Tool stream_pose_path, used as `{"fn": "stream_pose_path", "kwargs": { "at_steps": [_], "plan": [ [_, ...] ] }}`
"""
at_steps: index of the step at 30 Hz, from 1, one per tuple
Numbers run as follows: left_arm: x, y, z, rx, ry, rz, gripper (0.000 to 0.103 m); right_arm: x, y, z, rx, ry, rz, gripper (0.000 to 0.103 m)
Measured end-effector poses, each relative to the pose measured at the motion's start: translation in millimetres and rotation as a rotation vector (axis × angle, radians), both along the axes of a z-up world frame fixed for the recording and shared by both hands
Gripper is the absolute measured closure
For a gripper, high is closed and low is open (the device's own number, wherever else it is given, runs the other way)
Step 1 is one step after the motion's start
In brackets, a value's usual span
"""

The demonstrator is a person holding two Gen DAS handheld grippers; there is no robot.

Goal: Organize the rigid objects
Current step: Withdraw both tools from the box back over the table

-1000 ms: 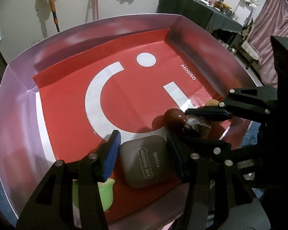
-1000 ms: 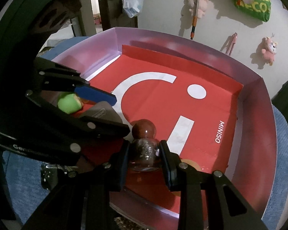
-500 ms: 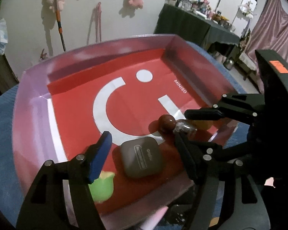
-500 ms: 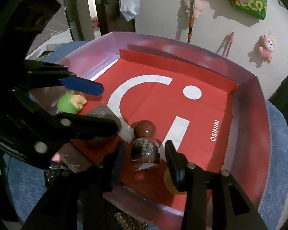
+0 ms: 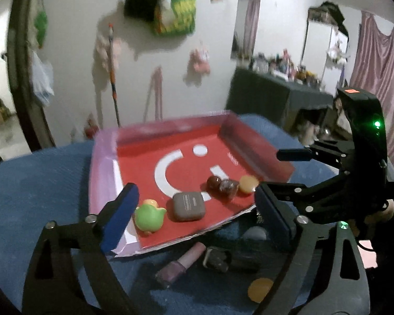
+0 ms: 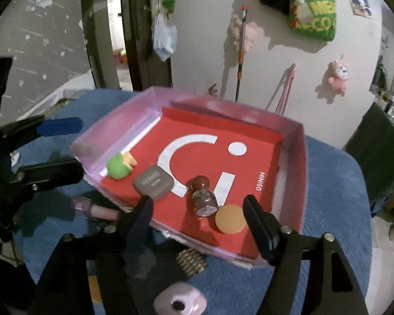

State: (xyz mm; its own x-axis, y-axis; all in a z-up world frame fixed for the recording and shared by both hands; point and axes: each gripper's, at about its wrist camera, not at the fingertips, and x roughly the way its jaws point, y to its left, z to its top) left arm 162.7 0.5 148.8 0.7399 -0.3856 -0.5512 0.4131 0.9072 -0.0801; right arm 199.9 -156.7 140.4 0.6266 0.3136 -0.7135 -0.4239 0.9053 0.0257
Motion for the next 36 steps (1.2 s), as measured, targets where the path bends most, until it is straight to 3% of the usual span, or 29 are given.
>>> {"fn": "stream_pose_path", "kwargs": {
  "at_steps": [6, 12, 18, 23, 31, 36],
  "plan": [
    [-53.5, 0.8, 9.2, 0.000, -0.145, 0.107, 0.006, -49.0, -8.1, 27.0, 0.049, -0.109, -0.074, 0.004],
    [-89.7, -1.6, -4.2, -0.017, -0.175, 0.182, 0.006, -93.5, -14.4, 34.1, 0.057, -0.187, -0.171, 0.000],
    [-111.4, -2.0, -32.5, -0.035, -0.129, 0.224, 0.006, -132.8, -16.2, 15.5, 0.054, -0.221, -0.271, 0.000],
    [-119.8, -5.9, -60.5, -0.016, -0.073, 0.266, 0.006, -150.8, -20.4, -14.5, 0.084, -0.198, -0.317, 0.000],
    [-119.3, -17.8, -95.3, 0.003, 0.044, 0.264, 0.006, -149.9, -34.2, -66.8, 0.115, -0.061, -0.388, 0.000],
    [-115.7, -17.5, -106.1, 0.010, 0.088, 0.277, 0.006, -149.7, -41.9, -83.9, 0.141, -0.012, -0.413, 0.000]
  ]
}}
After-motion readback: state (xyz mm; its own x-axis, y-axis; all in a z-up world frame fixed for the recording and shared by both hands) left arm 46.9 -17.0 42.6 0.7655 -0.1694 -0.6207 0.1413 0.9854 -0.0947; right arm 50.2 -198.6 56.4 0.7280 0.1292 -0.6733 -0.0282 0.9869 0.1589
